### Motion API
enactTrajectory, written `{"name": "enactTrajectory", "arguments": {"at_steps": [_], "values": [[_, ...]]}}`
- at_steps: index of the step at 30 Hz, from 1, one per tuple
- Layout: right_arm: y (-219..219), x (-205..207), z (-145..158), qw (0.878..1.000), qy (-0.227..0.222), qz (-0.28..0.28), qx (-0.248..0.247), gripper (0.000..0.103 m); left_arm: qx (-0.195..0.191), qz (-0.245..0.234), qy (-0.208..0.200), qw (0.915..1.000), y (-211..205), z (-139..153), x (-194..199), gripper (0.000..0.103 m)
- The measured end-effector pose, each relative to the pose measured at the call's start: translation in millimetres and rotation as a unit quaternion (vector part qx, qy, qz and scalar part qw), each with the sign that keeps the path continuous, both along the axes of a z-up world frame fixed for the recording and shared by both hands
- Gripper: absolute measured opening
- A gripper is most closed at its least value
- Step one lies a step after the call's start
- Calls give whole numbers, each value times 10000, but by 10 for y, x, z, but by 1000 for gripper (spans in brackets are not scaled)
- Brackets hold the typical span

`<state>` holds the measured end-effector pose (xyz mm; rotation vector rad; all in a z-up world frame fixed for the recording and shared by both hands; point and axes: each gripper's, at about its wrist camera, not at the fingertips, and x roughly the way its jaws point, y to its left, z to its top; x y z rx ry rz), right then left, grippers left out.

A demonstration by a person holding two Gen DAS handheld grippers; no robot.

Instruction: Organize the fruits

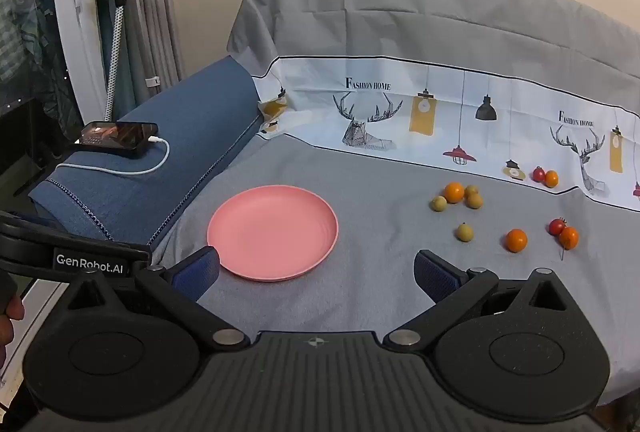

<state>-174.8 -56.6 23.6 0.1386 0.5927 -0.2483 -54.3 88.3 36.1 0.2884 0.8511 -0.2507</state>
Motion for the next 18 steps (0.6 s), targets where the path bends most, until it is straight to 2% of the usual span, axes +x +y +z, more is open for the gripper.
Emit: {"name": "enactTrajectory", "arguments": {"at_steps": [17, 18], "values": [[-8, 56, -22, 9999, 56, -86, 89, 102, 3, 42, 26, 10000, 5, 1, 8, 103], [9, 45, -22, 9999, -55, -96, 16, 102, 7, 41, 27, 10000, 2, 1, 8, 103]]}}
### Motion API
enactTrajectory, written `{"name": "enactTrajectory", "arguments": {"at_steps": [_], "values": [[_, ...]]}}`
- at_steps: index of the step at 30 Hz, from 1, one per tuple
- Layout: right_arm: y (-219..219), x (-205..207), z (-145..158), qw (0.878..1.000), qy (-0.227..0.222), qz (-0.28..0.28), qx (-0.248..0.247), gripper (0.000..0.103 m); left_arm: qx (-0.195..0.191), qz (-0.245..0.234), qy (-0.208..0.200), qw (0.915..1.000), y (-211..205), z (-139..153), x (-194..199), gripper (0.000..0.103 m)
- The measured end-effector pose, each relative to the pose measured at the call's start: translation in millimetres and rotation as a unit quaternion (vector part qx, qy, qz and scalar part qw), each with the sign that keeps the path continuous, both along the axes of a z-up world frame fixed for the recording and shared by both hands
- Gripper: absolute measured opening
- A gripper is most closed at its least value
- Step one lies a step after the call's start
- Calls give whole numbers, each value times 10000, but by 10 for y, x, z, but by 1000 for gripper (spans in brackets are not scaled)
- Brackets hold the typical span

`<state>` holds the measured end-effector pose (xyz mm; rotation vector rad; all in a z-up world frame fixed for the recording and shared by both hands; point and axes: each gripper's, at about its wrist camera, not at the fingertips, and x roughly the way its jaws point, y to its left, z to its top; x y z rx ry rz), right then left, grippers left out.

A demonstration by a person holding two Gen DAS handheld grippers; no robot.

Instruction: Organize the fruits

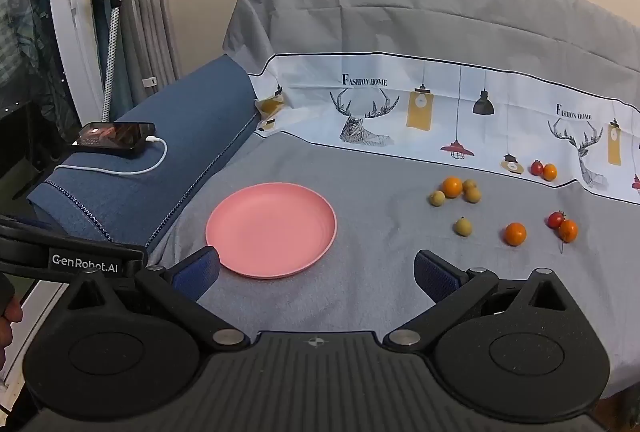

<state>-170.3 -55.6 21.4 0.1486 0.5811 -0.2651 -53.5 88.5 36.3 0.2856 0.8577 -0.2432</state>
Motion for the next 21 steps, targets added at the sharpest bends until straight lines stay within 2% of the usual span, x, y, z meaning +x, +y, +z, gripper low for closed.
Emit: {"name": "enactTrajectory", "arguments": {"at_steps": [21], "values": [[-90, 4, -55, 9997, 141, 69, 207, 102, 217, 7, 114, 9997, -46, -93, 11, 103]]}}
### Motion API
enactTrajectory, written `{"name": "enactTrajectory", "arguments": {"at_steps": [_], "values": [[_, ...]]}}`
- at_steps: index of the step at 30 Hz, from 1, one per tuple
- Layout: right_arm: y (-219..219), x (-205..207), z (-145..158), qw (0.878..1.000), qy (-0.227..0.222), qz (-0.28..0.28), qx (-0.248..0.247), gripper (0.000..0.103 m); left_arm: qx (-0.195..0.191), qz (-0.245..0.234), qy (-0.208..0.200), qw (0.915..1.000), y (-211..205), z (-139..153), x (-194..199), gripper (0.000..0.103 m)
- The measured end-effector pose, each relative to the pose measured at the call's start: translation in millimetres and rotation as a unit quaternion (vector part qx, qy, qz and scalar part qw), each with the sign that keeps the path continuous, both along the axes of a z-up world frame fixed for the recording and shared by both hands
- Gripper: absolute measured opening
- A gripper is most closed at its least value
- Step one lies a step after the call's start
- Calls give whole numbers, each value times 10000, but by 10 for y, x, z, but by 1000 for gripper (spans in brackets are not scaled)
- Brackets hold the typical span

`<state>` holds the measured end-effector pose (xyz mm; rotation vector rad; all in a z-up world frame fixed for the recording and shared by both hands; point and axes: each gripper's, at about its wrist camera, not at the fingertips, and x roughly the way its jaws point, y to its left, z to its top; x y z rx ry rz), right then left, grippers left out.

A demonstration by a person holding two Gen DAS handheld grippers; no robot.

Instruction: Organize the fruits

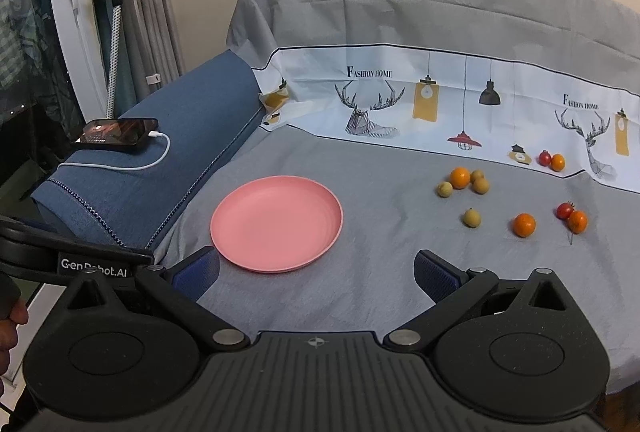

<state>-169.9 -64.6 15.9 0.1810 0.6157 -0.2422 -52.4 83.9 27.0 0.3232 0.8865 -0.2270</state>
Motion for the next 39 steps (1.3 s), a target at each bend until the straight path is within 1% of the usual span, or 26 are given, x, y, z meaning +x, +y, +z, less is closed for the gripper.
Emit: {"name": "enactTrajectory", "arguments": {"at_steps": [1, 3, 5, 7, 12, 19, 20, 23, 26, 30, 34, 37, 39], "values": [[-10, 1, -8, 10000, -4, 1, 24, 102, 26, 2, 12, 10000, -11, -8, 5, 103], [-10, 1, -22, 9999, -78, -34, -92, 102, 77, -7, 39, 10000, -33, -21, 13, 103], [-53, 1, -45, 9999, -99, -66, -52, 102, 136, -22, 55, 9999, -70, -37, 16, 103], [-115, 2, -76, 9998, -79, -82, 186, 102, 213, -48, 72, 9997, -113, -59, 25, 103], [-304, 5, -164, 9986, -65, -287, 436, 102, 407, -138, 129, 9990, -254, -113, 45, 103], [-724, -72, -304, 9914, -193, -927, 904, 103, 617, -376, 264, 9970, -575, -228, 87, 103], [-788, -82, -331, 9902, -255, -1009, 935, 103, 653, -428, 285, 9965, -638, -250, 95, 103], [-1024, -123, -397, 9859, -259, -1299, 1024, 102, 704, -575, 346, 9953, -827, -312, 118, 103], [-1282, -162, -457, 9811, -155, -1623, 1042, 102, 727, -720, 415, 9939, -1044, -365, 166, 103], [-1648, -234, -522, 9736, -140, -2090, 912, 103, 620, -890, 579, 9924, -1390, -451, 275, 103], [-2066, -305, -619, 9658, -72, -2510, 649, 102, 329, -1153, 708, 9903, -1817, -552, 388, 103], [-2429, -325, -758, 9597, 27, -2775, 432, 102, 152, -1342, 772, 9878, -2196, -678, 497, 103], [-2658, -303, -855, 9566, 121, -2882, 420, 102, 4, -1461, 861, 9855, -2470, -795, 591, 103]]}}
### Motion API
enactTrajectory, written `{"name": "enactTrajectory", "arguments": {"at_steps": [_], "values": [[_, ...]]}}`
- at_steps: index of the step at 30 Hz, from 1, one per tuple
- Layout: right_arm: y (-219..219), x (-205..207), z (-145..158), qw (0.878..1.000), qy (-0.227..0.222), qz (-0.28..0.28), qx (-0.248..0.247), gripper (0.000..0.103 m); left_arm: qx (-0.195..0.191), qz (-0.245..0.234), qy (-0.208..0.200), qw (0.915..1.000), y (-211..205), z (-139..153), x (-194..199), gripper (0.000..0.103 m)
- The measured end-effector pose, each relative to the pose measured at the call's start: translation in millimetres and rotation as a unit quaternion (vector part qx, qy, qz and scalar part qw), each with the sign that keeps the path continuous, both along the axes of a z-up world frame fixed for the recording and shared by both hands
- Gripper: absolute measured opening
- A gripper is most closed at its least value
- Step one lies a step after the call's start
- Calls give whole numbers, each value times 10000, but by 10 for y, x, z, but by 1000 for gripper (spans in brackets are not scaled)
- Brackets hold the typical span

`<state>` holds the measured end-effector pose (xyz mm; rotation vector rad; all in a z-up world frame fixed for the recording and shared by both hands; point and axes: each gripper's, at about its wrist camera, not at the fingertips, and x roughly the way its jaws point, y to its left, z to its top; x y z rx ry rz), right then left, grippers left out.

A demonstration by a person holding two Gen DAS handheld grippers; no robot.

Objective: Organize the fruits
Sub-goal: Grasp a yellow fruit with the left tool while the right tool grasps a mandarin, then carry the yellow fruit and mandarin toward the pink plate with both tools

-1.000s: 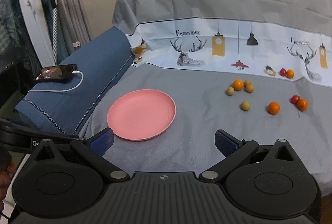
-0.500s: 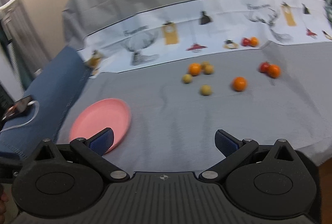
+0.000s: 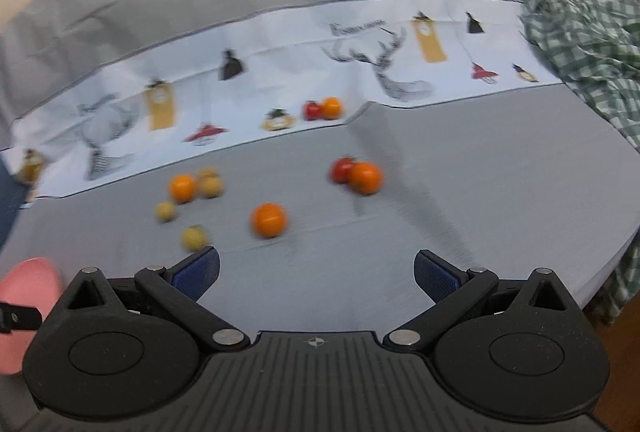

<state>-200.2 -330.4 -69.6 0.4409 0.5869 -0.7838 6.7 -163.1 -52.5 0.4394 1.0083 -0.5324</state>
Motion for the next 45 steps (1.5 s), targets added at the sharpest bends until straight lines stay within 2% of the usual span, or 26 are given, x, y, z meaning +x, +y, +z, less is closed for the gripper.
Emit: {"name": "enactTrajectory", "arguments": {"at_steps": [6, 10, 12, 15, 18, 21, 23, 25, 26, 27, 28, 29, 33, 38, 45], "values": [[-705, 241, -335, 9997, 76, -175, 136, 102, -182, -269, 364, 9988, -755, -423, 286, 103], [-1100, 531, -561, 9997, 129, 168, 115, 102, -78, -324, 575, 9978, -1202, -735, 491, 103], [-1260, 660, -662, 9994, 165, 287, 132, 96, -87, -327, 653, 9973, -1366, -859, 566, 103], [-1478, 867, -844, 9986, 365, 302, 243, 93, -29, -333, 769, 9965, -1545, -1038, 655, 103], [-1581, 985, -1016, 9983, 494, 299, 111, 94, 81, -310, 825, 9961, -1665, -1192, 716, 103], [-1550, 1063, -1169, 9959, 692, 482, -334, 99, 8, -374, 570, 9977, -1720, -1215, 703, 103], [-1542, 1061, -1188, 9961, 651, 444, -385, 99, 5, -374, 581, 9976, -1731, -1211, 709, 103], [-1550, 1043, -1175, 9964, 632, 404, -390, 90, 25, -372, 572, 9977, -1741, -1195, 705, 99], [-1543, 1020, -1148, 9966, 580, 385, -432, 62, 14, -363, 521, 9980, -1736, -1158, 689, 93], [-1532, 1002, -1117, 9966, 566, 365, -472, 38, -34, -347, 451, 9984, -1722, -1109, 666, 73], [-1529, 992, -1089, 9962, 651, 323, -476, 38, -81, -368, 429, 9984, -1708, -1048, 638, 40], [-1538, 962, -1059, 9965, 682, 281, -383, 38, -69, -371, 450, 9983, -1699, -1003, 615, 31], [-1558, 728, -976, 9992, 374, -114, 2, 38, -323, -452, 443, 9975, -1575, -805, 508, 31], [-1382, 450, -670, 9996, -39, -291, -53, 38, -568, -740, 102, 9956, -1370, -482, 302, 31], [-708, 194, -105, 9982, -556, 126, -203, 38, -682, -548, -49, 9962, -744, 30, 60, 31]]}}
